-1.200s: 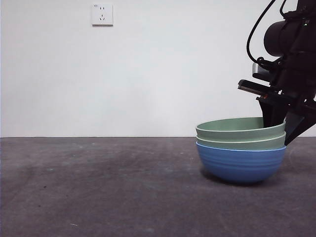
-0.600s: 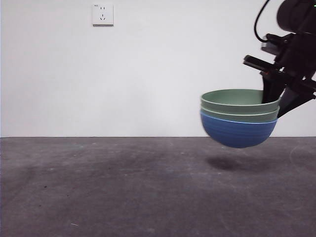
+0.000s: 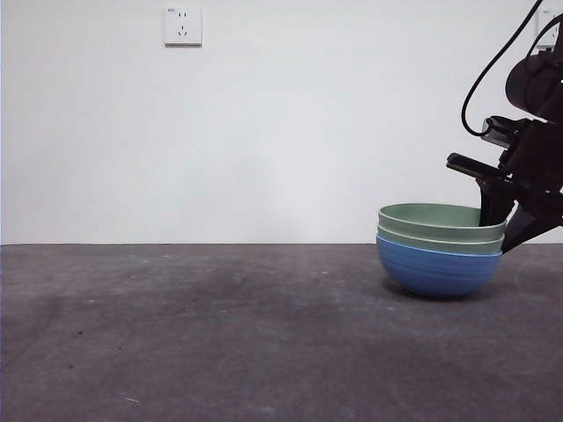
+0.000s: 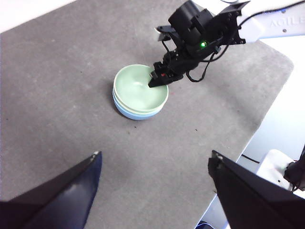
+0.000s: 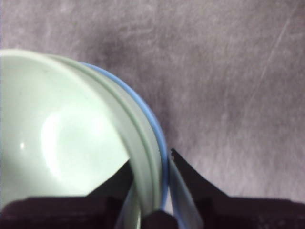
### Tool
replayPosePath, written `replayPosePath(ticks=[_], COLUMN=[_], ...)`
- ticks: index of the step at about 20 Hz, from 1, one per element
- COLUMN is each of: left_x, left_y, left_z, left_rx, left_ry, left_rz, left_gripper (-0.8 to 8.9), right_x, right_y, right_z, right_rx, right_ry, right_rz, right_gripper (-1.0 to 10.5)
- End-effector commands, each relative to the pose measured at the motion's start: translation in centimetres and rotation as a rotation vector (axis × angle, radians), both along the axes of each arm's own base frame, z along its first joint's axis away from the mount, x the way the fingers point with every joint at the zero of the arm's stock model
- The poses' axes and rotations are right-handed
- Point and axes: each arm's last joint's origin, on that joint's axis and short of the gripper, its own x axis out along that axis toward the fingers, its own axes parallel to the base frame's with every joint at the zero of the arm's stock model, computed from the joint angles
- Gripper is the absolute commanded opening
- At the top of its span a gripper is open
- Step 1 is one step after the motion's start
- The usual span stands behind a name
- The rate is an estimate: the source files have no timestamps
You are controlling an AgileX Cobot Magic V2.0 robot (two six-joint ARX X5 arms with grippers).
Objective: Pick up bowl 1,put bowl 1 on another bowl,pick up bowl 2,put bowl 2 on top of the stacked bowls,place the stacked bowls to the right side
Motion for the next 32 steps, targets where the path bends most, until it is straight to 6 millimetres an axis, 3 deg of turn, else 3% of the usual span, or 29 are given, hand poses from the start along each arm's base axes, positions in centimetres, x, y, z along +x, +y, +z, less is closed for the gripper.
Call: replayPosePath(ticks=[1,5,9,12,15,19,22,27,32], left_x=[0.0,0.0,0.0,0.0,0.0,0.0,0.0,-0.2,-0.5], left_y=[0.0,0.0,0.0,0.0,0.0,0.0,0.0,0.2,0.4], left_z=[-0.1,-0.1,-0.2,-0.2,-0.2,-0.2,-0.2,-0.5,-1.0], left_rx=[0.008,0.010,0.014,0.014,0.016,0.017,0.020,0.063,0.113], left_ry=[0.001,0.002,0.007,0.007,0.009,0.009,0.009,0.019,0.054], left_rz=[-0.003,-0.003,-0.003,-0.003,-0.003,-0.003,-0.005,-0.025,-0.038], left_gripper=[3.77,3.77,3.77,3.77,3.77,3.77,3.77,3.77,3.77], right_x=[0.0,-0.1,-0.3,-0.4,-0.7,-2.1,-4.7,-12.4,-19.5], right_y=[0.1,0.1,0.1,0.1,0.1,0.1,0.0,0.5,1.4], right_z=[-1.5,-1.6,-1.5,-1.0,0.7,4.6,8.1,13.1,16.2], right_rx=[-0.011,-0.006,-0.004,-0.005,-0.012,-0.010,-0.009,-0.015,-0.022], right_ry=[0.051,0.065,0.079,0.067,0.009,-0.094,-0.127,-0.064,-0.081], right_rz=[0.000,0.008,0.010,0.012,0.026,0.026,0.026,0.116,0.210], right_gripper=[-0.2,0.2,2.5,2.6,2.6,2.6,2.6,2.6,2.5])
